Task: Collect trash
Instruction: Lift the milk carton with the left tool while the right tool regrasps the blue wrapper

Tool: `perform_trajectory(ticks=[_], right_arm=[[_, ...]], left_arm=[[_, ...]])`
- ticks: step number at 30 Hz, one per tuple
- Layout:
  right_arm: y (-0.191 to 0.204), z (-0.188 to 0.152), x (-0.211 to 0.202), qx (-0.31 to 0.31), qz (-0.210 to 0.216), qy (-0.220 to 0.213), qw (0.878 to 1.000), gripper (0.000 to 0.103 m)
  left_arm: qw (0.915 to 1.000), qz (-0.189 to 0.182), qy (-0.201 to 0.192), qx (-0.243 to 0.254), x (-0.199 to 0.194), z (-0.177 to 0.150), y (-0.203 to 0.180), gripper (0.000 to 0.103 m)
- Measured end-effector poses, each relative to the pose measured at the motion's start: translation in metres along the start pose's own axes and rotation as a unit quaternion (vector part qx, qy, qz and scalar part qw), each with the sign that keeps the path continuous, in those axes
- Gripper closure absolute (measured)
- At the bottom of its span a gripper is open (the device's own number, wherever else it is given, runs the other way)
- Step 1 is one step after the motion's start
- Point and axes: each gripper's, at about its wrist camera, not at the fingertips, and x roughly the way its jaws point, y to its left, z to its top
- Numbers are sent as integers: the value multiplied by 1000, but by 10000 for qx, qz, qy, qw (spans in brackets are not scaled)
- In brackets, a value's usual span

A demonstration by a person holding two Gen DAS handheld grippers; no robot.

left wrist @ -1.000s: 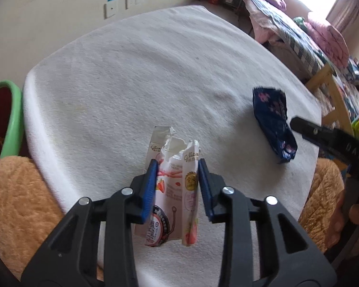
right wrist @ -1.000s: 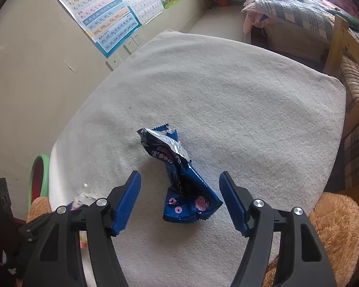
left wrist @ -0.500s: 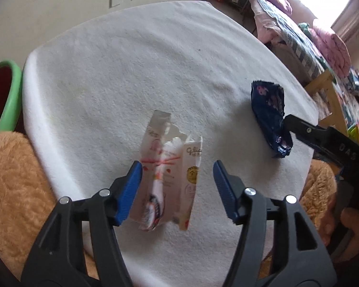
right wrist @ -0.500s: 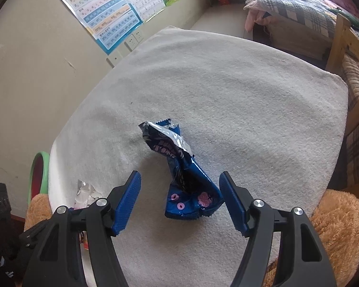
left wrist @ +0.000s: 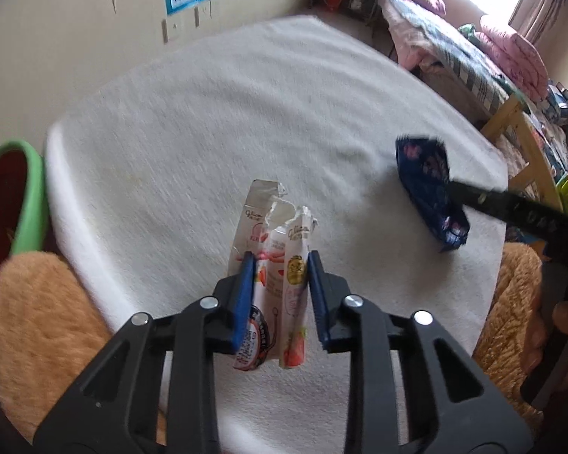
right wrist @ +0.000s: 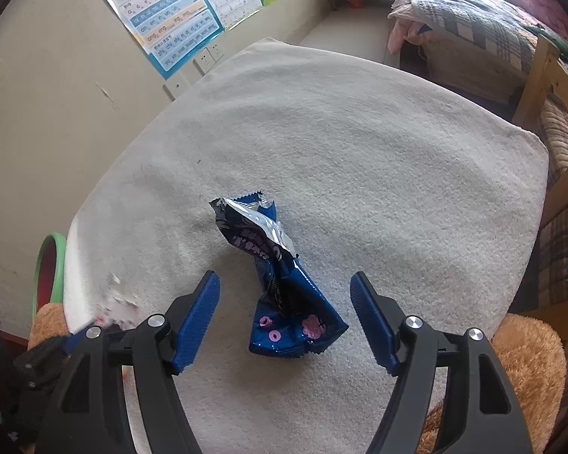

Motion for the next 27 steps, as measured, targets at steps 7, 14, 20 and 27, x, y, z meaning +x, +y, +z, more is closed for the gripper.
perform_trajectory(ticks=[7,14,20,27], right_arm=[[5,-4,4,-51,-23,73,10000,34],[10,-4,7,-127,-10,108,9999,34],[18,-5,11,-234,2,221,9995,48],[28,-8,12,-373,-48,285,9989,78]], left_arm=[[9985,241,-498,-54,-32,13,16,76],[9957,412,-747,-368,-49,22,39,76],[9934,494,-848,-589,-55,23,57,76],[9920,500,-865,-771,-57,19,72,76]])
